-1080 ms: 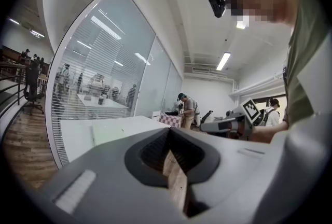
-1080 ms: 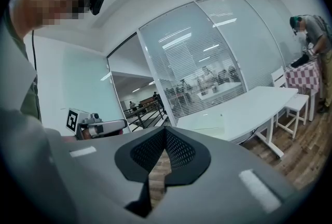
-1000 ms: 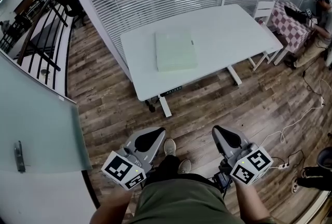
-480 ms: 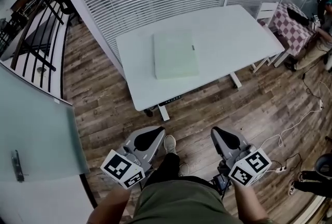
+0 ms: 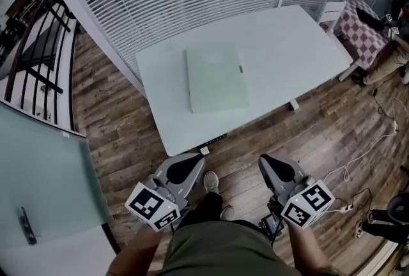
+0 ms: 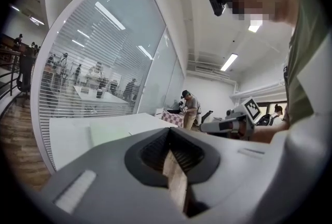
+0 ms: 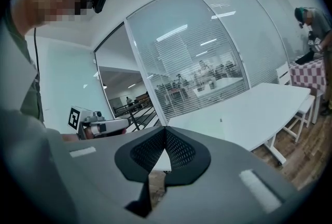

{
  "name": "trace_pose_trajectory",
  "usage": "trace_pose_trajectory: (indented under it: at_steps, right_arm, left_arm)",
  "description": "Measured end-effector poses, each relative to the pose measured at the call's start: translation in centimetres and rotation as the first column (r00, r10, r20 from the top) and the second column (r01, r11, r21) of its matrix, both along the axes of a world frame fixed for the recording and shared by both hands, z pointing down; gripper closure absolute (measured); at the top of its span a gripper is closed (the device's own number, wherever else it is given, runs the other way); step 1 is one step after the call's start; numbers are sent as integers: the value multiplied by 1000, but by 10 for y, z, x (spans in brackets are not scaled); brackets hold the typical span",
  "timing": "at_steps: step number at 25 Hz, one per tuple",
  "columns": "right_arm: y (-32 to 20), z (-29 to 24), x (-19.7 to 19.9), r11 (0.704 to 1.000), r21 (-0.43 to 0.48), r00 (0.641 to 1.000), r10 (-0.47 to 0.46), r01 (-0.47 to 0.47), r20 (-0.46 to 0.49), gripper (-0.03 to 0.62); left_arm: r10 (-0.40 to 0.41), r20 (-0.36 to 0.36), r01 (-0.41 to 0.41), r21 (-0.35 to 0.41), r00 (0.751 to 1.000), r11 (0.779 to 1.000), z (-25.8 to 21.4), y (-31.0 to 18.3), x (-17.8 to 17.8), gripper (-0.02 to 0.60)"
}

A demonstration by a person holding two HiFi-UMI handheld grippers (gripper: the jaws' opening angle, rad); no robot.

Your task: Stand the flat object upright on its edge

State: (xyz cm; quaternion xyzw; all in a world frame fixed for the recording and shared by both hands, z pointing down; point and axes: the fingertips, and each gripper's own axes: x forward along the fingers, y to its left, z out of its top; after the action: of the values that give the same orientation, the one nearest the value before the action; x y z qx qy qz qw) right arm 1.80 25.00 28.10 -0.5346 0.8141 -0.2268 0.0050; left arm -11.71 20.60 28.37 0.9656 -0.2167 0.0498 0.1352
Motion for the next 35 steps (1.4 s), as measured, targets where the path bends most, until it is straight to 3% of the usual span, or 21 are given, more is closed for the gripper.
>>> trace_pose_trajectory:
  at_steps: [12, 25, 35]
  right_arm:
    - [-98, 15, 4, 999, -30, 999, 27, -28, -27, 583]
    - [-168, 29, 20, 998, -51, 999, 22, -23, -32, 583]
    - [-235, 55, 52, 996, -90, 999, -31, 27, -41, 583]
  left_arm:
    - [-35, 23, 36, -28, 999, 999, 23, -108, -7, 581]
    - [-33, 45, 35, -50, 998, 998, 38, -169, 8, 581]
    - [-110, 93, 118, -86, 990, 989, 65, -229, 32, 581]
